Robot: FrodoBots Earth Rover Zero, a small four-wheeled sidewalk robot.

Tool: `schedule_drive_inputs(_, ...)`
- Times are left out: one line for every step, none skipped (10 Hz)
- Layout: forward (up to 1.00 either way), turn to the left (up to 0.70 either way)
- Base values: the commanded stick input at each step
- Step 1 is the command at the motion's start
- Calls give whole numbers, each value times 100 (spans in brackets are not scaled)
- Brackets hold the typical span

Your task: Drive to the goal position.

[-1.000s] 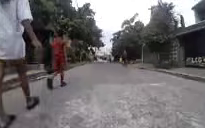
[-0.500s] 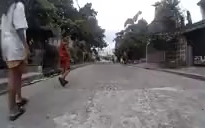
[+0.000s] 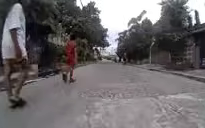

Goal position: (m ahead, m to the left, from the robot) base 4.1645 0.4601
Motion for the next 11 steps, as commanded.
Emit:
schedule_drive_inputs(100, 7)
schedule_drive_inputs(100, 7)
schedule_drive_inputs(100, 7)
schedule_drive_inputs(100, 7)
schedule_drive_inputs(100, 7)
schedule_drive_inputs(100, 7)
schedule_drive_inputs(100, 7)
schedule_drive_inputs(100, 7)
schedule_drive_inputs(100, 0)
schedule_drive_inputs(100, -9)
schedule_drive_inputs(100, -18)
